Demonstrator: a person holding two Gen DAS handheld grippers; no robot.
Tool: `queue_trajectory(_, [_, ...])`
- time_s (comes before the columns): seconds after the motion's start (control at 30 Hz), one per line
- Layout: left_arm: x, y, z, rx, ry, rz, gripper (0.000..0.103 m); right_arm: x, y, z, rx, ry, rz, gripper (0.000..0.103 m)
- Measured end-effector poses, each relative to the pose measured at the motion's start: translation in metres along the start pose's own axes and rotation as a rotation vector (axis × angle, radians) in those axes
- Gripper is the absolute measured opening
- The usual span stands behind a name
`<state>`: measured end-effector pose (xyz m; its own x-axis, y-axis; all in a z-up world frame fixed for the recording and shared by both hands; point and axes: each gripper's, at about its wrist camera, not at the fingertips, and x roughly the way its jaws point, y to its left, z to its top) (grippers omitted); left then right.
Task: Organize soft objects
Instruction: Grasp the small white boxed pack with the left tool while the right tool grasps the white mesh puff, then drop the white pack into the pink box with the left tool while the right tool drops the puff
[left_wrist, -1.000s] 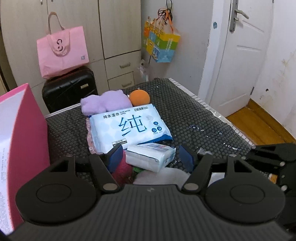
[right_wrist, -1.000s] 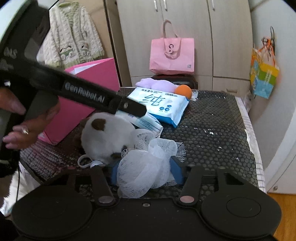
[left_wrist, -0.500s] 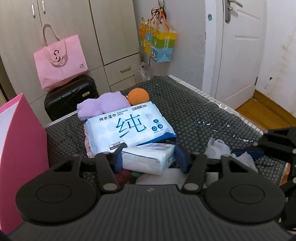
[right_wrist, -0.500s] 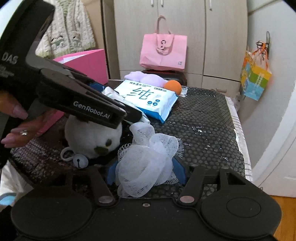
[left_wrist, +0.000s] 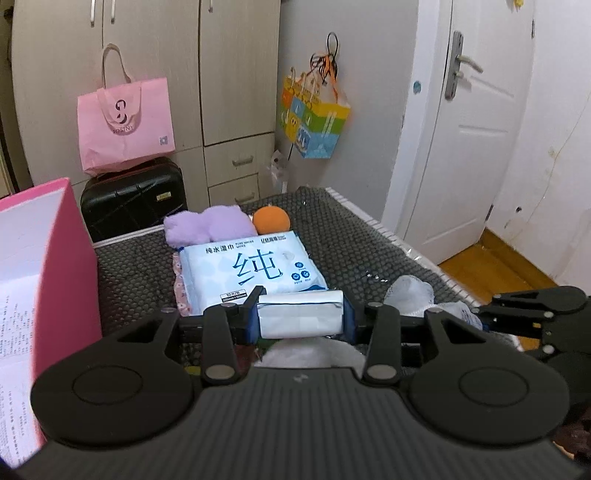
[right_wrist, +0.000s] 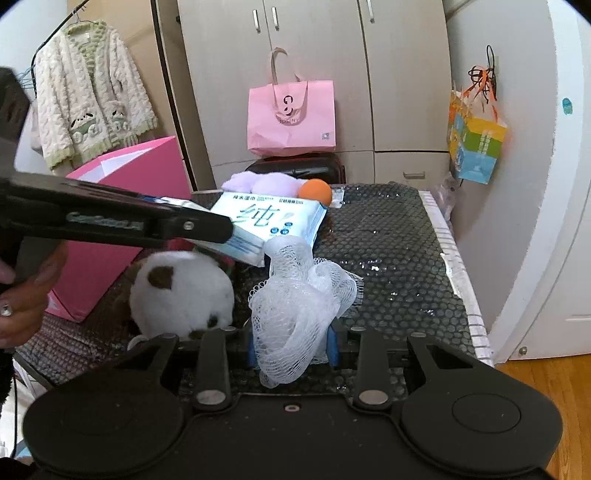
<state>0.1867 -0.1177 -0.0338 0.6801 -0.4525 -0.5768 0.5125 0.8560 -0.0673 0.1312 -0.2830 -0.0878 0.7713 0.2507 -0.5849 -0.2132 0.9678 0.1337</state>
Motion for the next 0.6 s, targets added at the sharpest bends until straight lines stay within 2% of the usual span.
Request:
queue_trajectory(0.23, [-0.041,0.002,-0.001,-0.013,-0.028,-0.035,0.04,-0.028,0.003,0.009,0.008,-0.003,0.002,0.038])
queue_trajectory(0.37, [-0.061,0.006,-0.006,-0.031,0.008,-0.07,0.04,-0.044,0.01,0.009,0.012,0.021,0.054,0.038])
queue_trajectory(0.6, [-0.097,0.015,-0.026,-0.043,0.042,-0.076,0.04,-0.061,0.034,0.011,-0.048,0.074,0.154,0.038])
